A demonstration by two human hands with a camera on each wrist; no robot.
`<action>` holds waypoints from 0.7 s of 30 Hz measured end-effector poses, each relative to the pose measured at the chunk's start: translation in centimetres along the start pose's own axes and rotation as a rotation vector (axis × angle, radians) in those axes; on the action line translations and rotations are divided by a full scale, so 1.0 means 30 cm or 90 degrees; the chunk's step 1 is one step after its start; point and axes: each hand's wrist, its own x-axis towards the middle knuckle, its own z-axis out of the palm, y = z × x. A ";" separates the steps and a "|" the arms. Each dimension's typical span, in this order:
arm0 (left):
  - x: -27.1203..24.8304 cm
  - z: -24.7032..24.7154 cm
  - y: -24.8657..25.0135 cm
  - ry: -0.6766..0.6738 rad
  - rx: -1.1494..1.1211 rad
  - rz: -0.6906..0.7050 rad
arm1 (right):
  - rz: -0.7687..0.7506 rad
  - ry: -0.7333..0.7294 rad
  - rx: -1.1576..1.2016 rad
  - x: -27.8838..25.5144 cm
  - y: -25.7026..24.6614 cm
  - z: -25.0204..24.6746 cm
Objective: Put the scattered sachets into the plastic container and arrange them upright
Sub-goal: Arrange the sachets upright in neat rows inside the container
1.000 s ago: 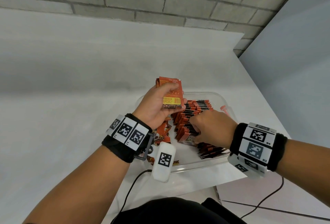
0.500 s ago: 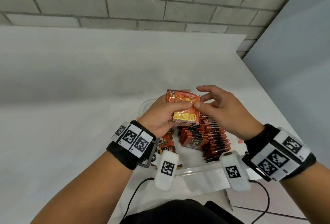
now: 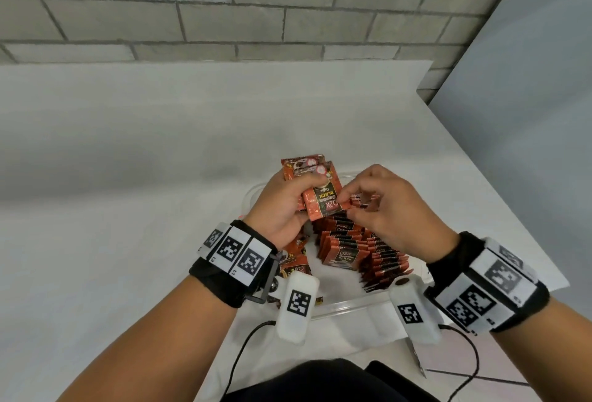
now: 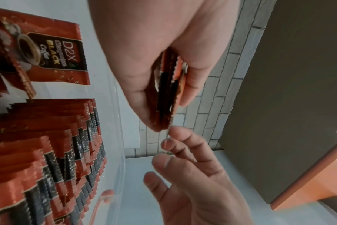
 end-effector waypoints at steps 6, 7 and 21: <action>0.005 0.002 0.003 0.000 -0.003 0.050 | 0.264 0.005 0.344 0.000 -0.015 0.018; 0.004 0.004 0.001 -0.006 0.001 0.053 | 0.275 -0.005 0.363 0.000 -0.014 0.025; -0.011 -0.004 0.005 -0.035 0.003 0.063 | 0.257 -0.011 0.376 0.022 -0.008 0.004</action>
